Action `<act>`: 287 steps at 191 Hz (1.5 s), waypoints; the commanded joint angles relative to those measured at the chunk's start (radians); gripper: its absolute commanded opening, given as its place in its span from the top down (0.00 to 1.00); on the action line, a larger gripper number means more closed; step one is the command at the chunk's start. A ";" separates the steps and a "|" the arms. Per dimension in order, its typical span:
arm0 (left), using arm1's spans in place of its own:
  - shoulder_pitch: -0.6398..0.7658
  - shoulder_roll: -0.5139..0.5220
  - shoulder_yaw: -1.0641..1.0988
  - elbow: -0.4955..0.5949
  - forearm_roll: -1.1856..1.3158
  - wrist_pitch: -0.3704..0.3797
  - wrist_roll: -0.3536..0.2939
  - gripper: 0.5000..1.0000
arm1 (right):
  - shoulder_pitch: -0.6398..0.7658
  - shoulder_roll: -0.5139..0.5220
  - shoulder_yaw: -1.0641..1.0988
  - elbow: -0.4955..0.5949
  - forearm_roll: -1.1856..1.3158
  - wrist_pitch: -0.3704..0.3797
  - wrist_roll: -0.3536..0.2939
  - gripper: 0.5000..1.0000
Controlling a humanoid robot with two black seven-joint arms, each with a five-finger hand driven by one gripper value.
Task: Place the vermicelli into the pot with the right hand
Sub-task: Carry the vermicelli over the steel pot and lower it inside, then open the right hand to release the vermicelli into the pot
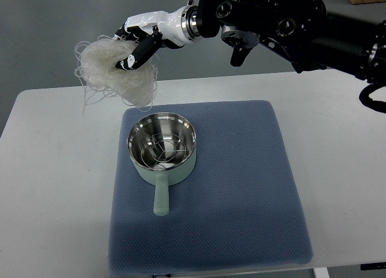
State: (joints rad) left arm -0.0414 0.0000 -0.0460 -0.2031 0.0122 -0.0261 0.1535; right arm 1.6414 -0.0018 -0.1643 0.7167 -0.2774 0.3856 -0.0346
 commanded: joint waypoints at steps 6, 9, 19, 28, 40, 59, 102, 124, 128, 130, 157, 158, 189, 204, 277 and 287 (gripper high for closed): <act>0.000 0.000 0.000 0.001 0.000 0.000 0.000 0.00 | -0.034 0.002 -0.027 0.010 -0.012 0.010 -0.001 1.00; 0.000 0.000 0.000 0.001 0.000 0.000 0.000 0.00 | -0.038 0.002 -0.029 0.010 -0.012 0.013 -0.001 1.00; 0.000 0.000 0.000 0.001 0.000 0.000 0.000 0.00 | -0.054 0.002 -0.032 0.013 -0.017 0.022 -0.001 1.00; 0.000 0.000 0.000 0.001 0.000 0.002 0.000 0.00 | -0.065 0.002 -0.038 0.020 -0.029 0.024 -0.001 1.00; 0.000 0.000 0.000 0.001 0.000 0.000 0.000 0.00 | -0.089 0.002 -0.057 0.033 -0.058 0.022 -0.001 1.00; 0.000 0.000 -0.002 0.001 0.000 0.000 0.000 0.00 | -0.115 0.002 -0.069 0.056 -0.097 0.021 -0.001 1.00; 0.000 0.000 0.000 0.001 0.000 0.000 0.001 0.00 | -0.147 0.002 -0.080 0.061 -0.131 0.015 -0.001 1.00; 0.000 0.000 0.000 0.001 0.000 0.002 0.001 0.00 | -0.152 0.002 -0.083 0.061 -0.161 0.012 -0.001 1.00; 0.000 0.000 0.000 0.001 0.000 0.002 0.001 0.00 | -0.153 0.002 -0.086 0.061 -0.166 0.012 -0.001 1.00; 0.000 0.000 0.000 0.002 0.000 0.002 0.001 0.00 | -0.155 0.002 -0.089 0.061 -0.169 0.012 -0.001 1.00; 0.000 0.000 0.000 0.001 0.000 0.002 0.001 0.00 | -0.167 0.002 -0.103 0.061 -0.174 0.006 -0.001 1.00; 0.000 0.000 0.000 0.001 0.000 0.002 0.001 0.00 | -0.167 0.002 -0.103 0.061 -0.174 0.006 -0.001 1.00; 0.000 0.000 0.000 0.001 0.000 0.002 0.001 0.00 | -0.172 0.002 -0.103 0.056 -0.175 0.009 -0.001 0.88; 0.000 0.000 0.000 0.001 0.000 0.002 0.001 0.00 | -0.178 0.002 -0.103 0.053 -0.175 0.006 -0.001 0.74; 0.000 0.000 0.000 0.001 0.000 0.002 0.001 0.00 | -0.180 0.002 -0.086 0.047 -0.170 0.010 -0.001 0.14; 0.000 0.000 0.000 0.001 0.000 0.002 0.001 0.00 | -0.175 0.002 -0.084 0.047 -0.164 0.012 -0.001 0.14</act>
State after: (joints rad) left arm -0.0414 0.0000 -0.0460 -0.2021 0.0122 -0.0247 0.1550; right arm 1.4575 0.0000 -0.2538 0.7640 -0.4488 0.3953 -0.0353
